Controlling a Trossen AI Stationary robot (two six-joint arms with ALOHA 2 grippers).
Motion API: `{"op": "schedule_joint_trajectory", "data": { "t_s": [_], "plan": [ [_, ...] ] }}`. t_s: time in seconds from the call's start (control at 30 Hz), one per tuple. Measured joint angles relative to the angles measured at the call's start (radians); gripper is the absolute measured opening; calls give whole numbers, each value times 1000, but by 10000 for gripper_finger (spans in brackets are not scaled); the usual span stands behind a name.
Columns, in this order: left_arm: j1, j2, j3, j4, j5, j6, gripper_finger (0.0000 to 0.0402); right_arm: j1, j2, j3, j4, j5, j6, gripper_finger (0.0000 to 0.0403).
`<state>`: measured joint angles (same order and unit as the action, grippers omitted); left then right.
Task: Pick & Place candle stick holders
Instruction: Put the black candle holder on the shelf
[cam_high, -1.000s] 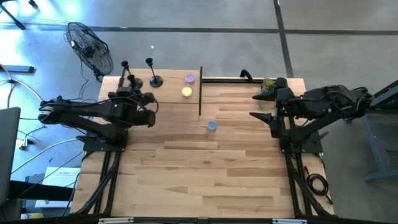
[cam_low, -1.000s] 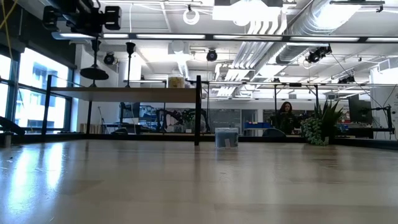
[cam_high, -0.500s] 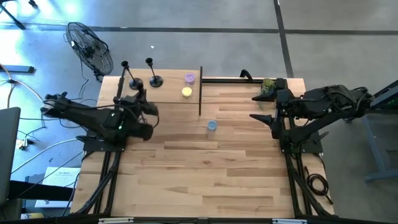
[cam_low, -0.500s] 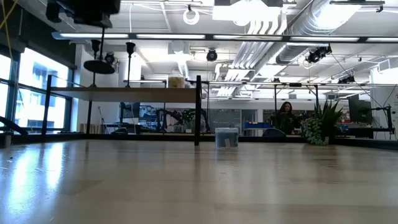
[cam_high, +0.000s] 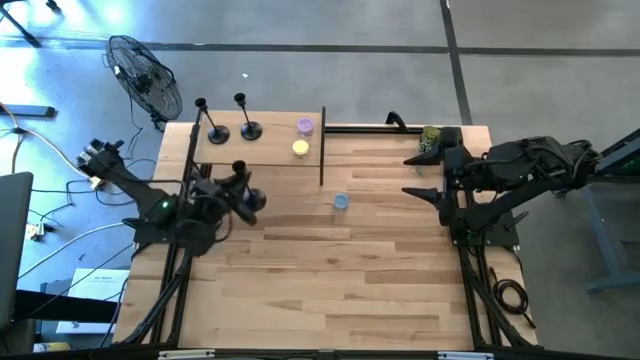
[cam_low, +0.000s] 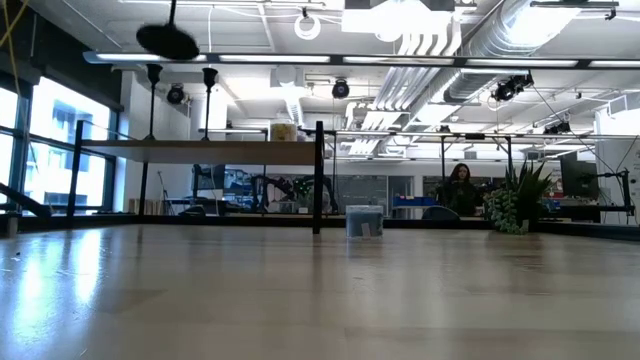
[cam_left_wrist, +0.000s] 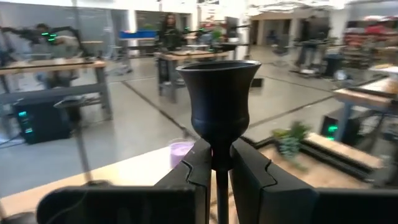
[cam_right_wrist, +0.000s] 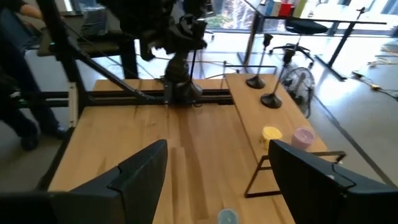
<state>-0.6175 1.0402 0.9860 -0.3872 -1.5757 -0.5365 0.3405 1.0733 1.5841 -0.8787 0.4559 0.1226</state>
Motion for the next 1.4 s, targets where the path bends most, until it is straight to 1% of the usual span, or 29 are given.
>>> {"op": "schedule_joint_trajectory", "data": {
  "t_s": [0.1, 0.2, 0.33, 0.4, 0.5, 0.67, 0.8, 0.87, 0.97, 1.1, 1.17, 1.3, 1.4],
  "plan": [
    [-52, 41, 1, 306, 0, 273, 28, 0, 0, 0, 0, -42, -1, 275],
    [-92, 102, 1, 593, 1, 499, 28, 0, 0, 0, 0, -84, -15, 275],
    [-112, 207, 2, 907, 2, 699, 28, 1, 0, -2, 0, -134, -20, 275],
    [-112, 268, 29, 985, 1, 762, 28, 1, 0, -3, -8, -158, -32, 275],
    [-111, 352, 121, 993, 3, 809, 28, 1, 0, -3, -15, -190, -38, 275],
    [-108, 484, 318, 983, 4, 907, 28, 1, 0, -3, -15, -232, -61, 275],
    [-74, 552, 416, 972, 10, 929, 28, 1, 0, -3, -16, -261, -77, 275],
    [-47, 567, 430, 960, 36, 893, 28, 1, 0, -3, -16, -276, -78, 275],
    [5, 589, 429, 961, 127, 809, 28, 1, 0, -3, -19, -294, -77, 275],
    [72, 617, 426, 957, 176, 793, 28, 1, 0, -3, -19, -318, -57, 275],
    [100, 616, 426, 958, 162, 793, 28, 3, 0, -3, -20, -330, -48, 275],
    [151, 607, 426, 921, 74, 807, 28, 35, 0, -3, -21, -320, -34, 275],
    [191, 580, 425, 890, 65, 804, 28, 66, 0, -3, -20, -286, -28, 275]
  ]
}}
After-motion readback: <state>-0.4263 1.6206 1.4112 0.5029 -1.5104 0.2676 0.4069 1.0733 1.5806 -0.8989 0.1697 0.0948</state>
